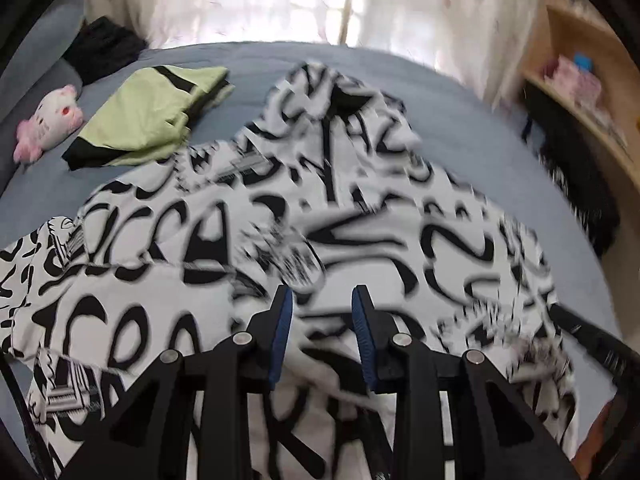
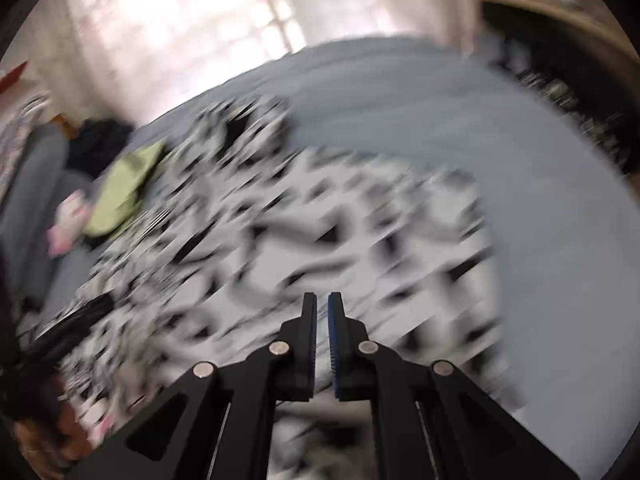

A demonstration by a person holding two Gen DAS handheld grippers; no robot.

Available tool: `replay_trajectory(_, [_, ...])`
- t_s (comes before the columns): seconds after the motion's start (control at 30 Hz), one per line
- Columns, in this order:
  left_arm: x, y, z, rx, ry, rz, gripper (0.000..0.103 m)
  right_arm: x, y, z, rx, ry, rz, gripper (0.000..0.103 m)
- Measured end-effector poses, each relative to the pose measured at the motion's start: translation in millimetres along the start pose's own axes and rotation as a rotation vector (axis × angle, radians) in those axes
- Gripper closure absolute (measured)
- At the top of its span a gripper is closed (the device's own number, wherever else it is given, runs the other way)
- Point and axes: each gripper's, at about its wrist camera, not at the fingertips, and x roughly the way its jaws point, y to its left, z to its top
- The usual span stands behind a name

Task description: Fold large clothes

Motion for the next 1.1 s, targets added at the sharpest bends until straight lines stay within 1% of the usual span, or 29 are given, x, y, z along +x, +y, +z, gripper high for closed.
replay_trajectory(0.03, [7.0, -8.7, -9.1, 0.019, 0.025, -0.002, 0.074, 9.0, 10.4, -9.4, -0.018, 0.032, 0.021, 0.097])
replay_trajectory(0.07, [14.5, -13.7, -15.3, 0.030, 0.051, 0.000, 0.074, 18.5, 20.2, -18.5, -0.046, 0.060, 0.016, 0.097])
replay_trajectory(0.1, [22.7, -17.3, -21.9, 0.038, 0.079, 0.008, 0.074, 30.2, 27.6, -26.1, -0.068, 0.089, -0.007, 0.097])
replay_trajectory(0.13, [36.5, -20.6, -32.6, 0.050, 0.123, 0.033, 0.074, 40.2, 27.8, -33.9, -0.071, 0.118, -0.030, 0.097])
replay_trajectory(0.17, [44.6, -20.5, -39.2, 0.060, 0.145, 0.051, 0.074, 49.5, 22.7, -39.9, -0.055, 0.152, -0.046, 0.097])
replay_trajectory(0.2, [53.9, -20.4, -46.2, 0.078, 0.160, 0.069, 0.074, 55.8, 12.9, -44.2, -0.024, 0.171, -0.035, 0.097])
replay_trajectory(0.27, [54.4, -20.6, -50.4, 0.100, 0.135, 0.073, 0.073, 53.5, -6.8, -46.2, 0.023, 0.161, -0.008, 0.102])
replay_trajectory(0.33, [54.2, -19.5, -51.2, 0.111, 0.133, 0.073, 0.072, 44.2, -27.1, -43.5, 0.033, 0.129, -0.081, 0.102])
replay_trajectory(0.37, [54.3, -17.9, -51.1, 0.108, 0.136, 0.065, 0.072, 38.1, -43.3, -41.6, 0.044, 0.107, -0.135, 0.102])
replay_trajectory(0.43, [55.6, -14.4, -50.9, 0.091, 0.142, 0.046, 0.071, 29.9, -67.8, -39.0, 0.082, 0.084, -0.183, 0.103])
replay_trajectory(0.47, [55.1, -13.5, -50.6, 0.086, 0.143, 0.039, 0.071, 24.0, -86.0, -38.4, 0.129, 0.072, -0.181, 0.103])
replay_trajectory(0.5, [55.0, -11.6, -49.3, 0.081, 0.145, 0.035, 0.071, 19.9, -96.6, -38.7, 0.174, 0.068, -0.129, 0.103])
replay_trajectory(0.57, [53.4, -11.3, -48.5, 0.083, 0.149, 0.037, 0.071, 12.1, -107.8, -38.4, 0.234, 0.064, -0.088, 0.103])
replay_trajectory(0.67, [48.7, -13.2, -46.1, 0.094, 0.159, 0.059, 0.070, 4.8, -101.7, -42.2, 0.238, 0.051, -0.119, 0.103])
replay_trajectory(0.73, [40.5, -13.9, -45.9, 0.091, 0.162, 0.065, 0.066, -1.9, -90.2, -45.5, 0.214, 0.048, -0.148, 0.100])
replay_trajectory(0.8, [30.0, -14.1, -46.0, 0.092, 0.149, 0.075, 0.058, -8.9, -71.9, -47.1, 0.177, 0.049, -0.186, 0.100])
replay_trajectory(0.83, [20.9, -14.2, -46.6, 0.096, 0.131, 0.081, 0.058, -11.5, -65.5, -47.5, 0.168, 0.050, -0.194, 0.099])
replay_trajectory(0.97, [-12.8, -12.7, -51.0, 0.100, 0.087, 0.082, 0.056, -32.6, -47.8, -54.5, 0.162, 0.044, -0.167, 0.098])
replay_trajectory(1.1, [-46.7, -8.0, -59.3, 0.099, 0.050, 0.094, 0.050, -55.1, -23.8, -60.4, 0.130, 0.024, -0.152, 0.097])
